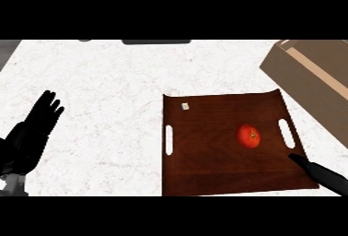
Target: Pick the tomato from the tray and place it in the cardboard box
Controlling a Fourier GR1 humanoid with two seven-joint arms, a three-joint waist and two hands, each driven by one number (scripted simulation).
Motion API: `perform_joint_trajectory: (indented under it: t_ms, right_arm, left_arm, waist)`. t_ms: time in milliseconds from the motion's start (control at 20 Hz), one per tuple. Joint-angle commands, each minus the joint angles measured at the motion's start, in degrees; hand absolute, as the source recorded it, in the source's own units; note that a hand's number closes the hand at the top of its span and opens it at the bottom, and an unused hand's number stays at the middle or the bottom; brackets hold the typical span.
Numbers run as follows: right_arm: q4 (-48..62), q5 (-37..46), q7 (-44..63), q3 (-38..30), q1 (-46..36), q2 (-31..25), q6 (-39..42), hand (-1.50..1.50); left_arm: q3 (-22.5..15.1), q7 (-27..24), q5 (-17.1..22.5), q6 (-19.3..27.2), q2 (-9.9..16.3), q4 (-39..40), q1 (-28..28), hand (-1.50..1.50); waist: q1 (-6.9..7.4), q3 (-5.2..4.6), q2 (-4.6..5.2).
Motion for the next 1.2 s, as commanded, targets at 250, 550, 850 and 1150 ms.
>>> perform_joint_trajectory:
  t_ms: [250,550,850,1150]
  right_arm:
    - [-8.9,18.7,28.8,6.5,8.2,-18.6,5.5,-1.5]
    - [-15.8,22.7,53.8,12.2,2.4,-24.8,15.5,-1.5]
    - [-15.0,17.6,73.9,17.5,-13.7,-23.5,24.6,-1.5]
    - [-9.0,12.3,77.1,15.4,-19.4,-20.1,30.8,-1.5]
  left_arm:
    - [0.9,0.5,0.4,-1.2,0.4,0.5,-1.3,0.0]
    - [0.5,3.1,0.8,-1.2,0.6,-2.3,-2.7,0.0]
    - [-0.6,0.2,-1.2,-2.1,-2.1,0.4,-1.8,0.0]
    - [3.3,2.9,-0.2,-4.3,-1.8,1.1,-2.9,0.0]
  waist:
    - [1.72,-0.48,0.77]
    - [3.39,-0.2,0.75]
    - [3.06,-0.01,0.74]
    - [1.81,0.11,0.47]
